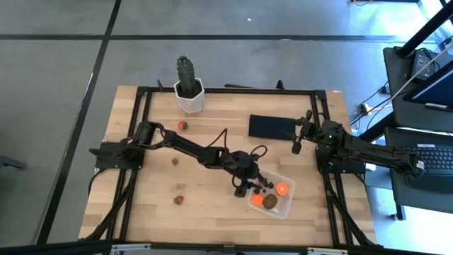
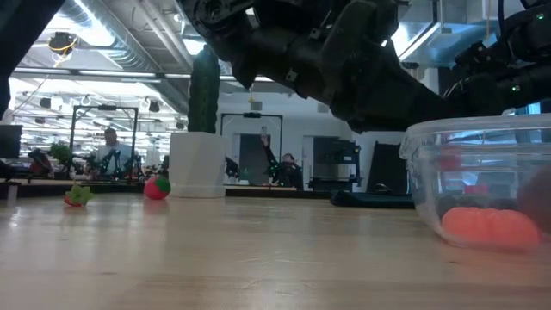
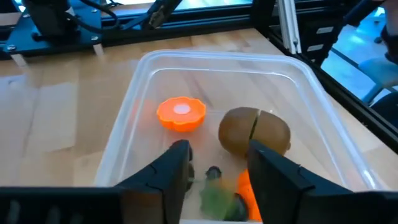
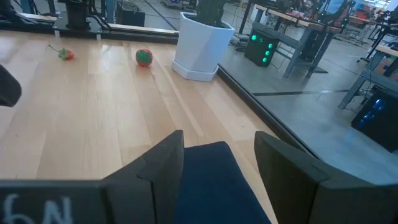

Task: Pick and placing Produce into tupperware
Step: Put the strawberry into the transparent bin, then put the middle strawberry into the transparent bin

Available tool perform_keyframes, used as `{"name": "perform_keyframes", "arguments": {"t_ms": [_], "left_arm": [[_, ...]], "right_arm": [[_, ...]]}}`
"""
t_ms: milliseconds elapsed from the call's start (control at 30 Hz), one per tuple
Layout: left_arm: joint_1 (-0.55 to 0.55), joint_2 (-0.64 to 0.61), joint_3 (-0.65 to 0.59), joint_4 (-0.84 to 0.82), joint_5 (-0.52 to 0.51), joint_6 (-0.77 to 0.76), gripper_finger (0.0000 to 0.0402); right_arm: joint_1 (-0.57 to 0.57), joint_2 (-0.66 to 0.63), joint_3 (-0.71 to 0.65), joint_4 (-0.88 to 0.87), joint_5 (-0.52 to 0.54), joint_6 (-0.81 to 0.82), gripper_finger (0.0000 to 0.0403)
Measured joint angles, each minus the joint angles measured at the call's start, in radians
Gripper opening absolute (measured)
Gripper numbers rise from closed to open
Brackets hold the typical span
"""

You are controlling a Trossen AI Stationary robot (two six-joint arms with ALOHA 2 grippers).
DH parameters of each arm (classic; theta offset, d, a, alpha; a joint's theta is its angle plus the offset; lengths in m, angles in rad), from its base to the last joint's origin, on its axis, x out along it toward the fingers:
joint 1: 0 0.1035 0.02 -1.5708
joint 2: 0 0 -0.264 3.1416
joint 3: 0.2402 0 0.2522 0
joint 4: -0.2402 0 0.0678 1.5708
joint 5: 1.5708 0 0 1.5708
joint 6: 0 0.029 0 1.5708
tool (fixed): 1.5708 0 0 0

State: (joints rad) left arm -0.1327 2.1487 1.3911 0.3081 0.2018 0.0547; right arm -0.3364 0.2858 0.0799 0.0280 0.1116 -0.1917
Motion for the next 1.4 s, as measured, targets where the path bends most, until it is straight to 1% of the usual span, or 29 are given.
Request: {"name": "perform_keyframes", "arguments": {"t_ms": [100, 233, 333, 433, 500, 567, 667, 767, 867, 967, 1067, 1167, 1267, 1400], "left_arm": [[0.002, 0.000, 0.000, 0.000, -0.001, 0.000, 0.0163], [0.004, -0.001, 0.000, -0.005, -0.001, 0.000, 0.0167], [0.011, -0.030, 0.000, -0.107, -0.001, 0.006, 0.0168], [0.027, -0.108, 0.001, -0.337, -0.026, 0.003, 0.0168], [0.035, -0.165, 0.003, -0.506, -0.066, -0.009, 0.0168], [0.035, -0.217, 0.002, -0.680, -0.117, -0.040, 0.0165], [0.026, -0.284, 0.002, -0.905, -0.156, -0.101, 0.0156], [0.013, -0.333, 0.002, -1.083, -0.162, -0.215, 0.0145], [-0.004, -0.355, 0.000, -1.179, -0.189, -0.301, 0.0136], [-0.027, -0.358, 0.000, -1.204, -0.216, -0.310, 0.0128], [-0.052, -0.358, 0.000, -1.240, -0.216, -0.315, 0.0122], [-0.064, -0.357, 0.000, -1.247, -0.215, -0.366, 0.0122], [-0.064, -0.357, 0.000, -1.252, -0.218, -0.394, 0.0141], [-0.064, -0.357, 0.000, -1.289, -0.218, -0.431, 0.0196]], "right_arm": [[0.000, 0.000, 0.000, 0.000, 0.000, 0.000, 0.0198], [0.000, 0.000, 0.000, 0.000, 0.000, 0.000, 0.0198], [0.000, 0.000, 0.000, -0.004, 0.000, 0.000, 0.0198], [0.000, 0.000, 0.000, -0.006, 0.000, 0.000, 0.0198], [0.000, 0.000, 0.000, -0.008, 0.000, 0.000, 0.0198], [0.000, 0.000, 0.000, -0.009, 0.000, 0.002, 0.0198], [0.000, 0.000, 0.000, -0.011, 0.000, 0.003, 0.0198], [0.000, 0.000, 0.000, -0.013, 0.000, 0.000, 0.0198], [0.000, 0.000, 0.000, -0.013, 0.000, -0.004, 0.0198], [0.000, 0.000, 0.000, -0.015, 0.000, -0.005, 0.0198], [0.000, 0.000, 0.000, -0.016, 0.000, -0.005, 0.0198], [0.000, 0.000, 0.000, -0.016, 0.000, -0.004, 0.0198], [0.000, 0.000, 0.000, -0.016, 0.000, -0.004, 0.0198], [0.000, 0.000, 0.000, -0.016, 0.000, -0.004, 0.0198]]}}
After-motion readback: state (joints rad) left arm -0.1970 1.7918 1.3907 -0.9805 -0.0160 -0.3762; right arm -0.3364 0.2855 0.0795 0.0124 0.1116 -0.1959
